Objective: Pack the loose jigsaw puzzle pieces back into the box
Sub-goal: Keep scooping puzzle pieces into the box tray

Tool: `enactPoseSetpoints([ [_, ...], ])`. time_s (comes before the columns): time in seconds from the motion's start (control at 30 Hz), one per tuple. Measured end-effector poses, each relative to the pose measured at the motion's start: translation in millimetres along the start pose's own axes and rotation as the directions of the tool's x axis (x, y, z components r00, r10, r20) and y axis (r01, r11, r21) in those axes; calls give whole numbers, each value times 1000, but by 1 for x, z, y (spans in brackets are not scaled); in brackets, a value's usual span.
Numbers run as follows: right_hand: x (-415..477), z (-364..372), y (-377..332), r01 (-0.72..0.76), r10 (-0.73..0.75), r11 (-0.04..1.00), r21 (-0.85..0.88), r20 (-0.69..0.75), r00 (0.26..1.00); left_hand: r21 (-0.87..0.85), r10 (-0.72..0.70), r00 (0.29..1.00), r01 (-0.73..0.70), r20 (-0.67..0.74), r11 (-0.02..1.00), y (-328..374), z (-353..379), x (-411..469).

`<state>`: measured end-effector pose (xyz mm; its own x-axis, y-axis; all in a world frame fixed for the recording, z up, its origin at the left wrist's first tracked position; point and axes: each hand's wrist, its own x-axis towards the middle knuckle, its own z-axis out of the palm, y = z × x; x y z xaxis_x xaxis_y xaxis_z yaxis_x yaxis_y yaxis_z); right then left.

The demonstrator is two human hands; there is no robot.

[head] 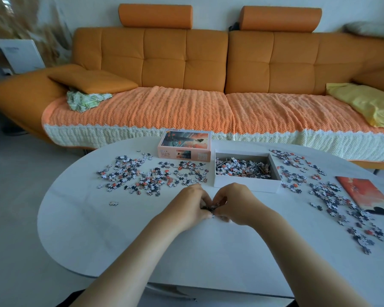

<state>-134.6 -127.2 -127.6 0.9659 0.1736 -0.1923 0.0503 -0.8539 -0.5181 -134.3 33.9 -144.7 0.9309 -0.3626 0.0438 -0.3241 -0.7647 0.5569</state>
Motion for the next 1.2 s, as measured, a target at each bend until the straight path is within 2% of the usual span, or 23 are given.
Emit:
enactPoseSetpoints([
  [0.2,2,-2,2,-15,14,997,72,26,1000,-63,-46,999,45,-17,997,-1,0,0],
  [0.33,4,-9,9,-46,38,983,177,49,998,-211,-76,997,72,-10,975,1,-3,6],
  [0.43,7,-21,12,-14,24,967,255,-36,999,-310,-115,991,90,-64,947,7,-7,17],
  [0.53,11,-38,14,40,23,945,325,-189,982,-475,-101,986,27,-132,879,16,-14,35],
  [0.6,16,-47,18,79,23,932,353,-277,961,-509,-93,977,-16,-190,861,22,-16,50],
  [0.67,24,-52,22,110,17,936,335,-356,934,-480,-70,966,-59,-248,875,26,-14,65],
  [0.77,35,-54,27,136,-43,973,185,-438,898,-396,-17,956,-106,-294,912,30,-5,83],
  [0.97,45,-52,44,41,-41,999,-9,-342,939,-77,139,954,-165,-264,983,24,6,94],
  [1.1,42,-49,47,69,-85,996,-59,-343,935,103,211,933,-188,-290,977,16,9,96],
  [1.2,40,-44,50,102,-134,988,-117,-308,942,77,179,907,-162,-382,984,13,12,87],
])
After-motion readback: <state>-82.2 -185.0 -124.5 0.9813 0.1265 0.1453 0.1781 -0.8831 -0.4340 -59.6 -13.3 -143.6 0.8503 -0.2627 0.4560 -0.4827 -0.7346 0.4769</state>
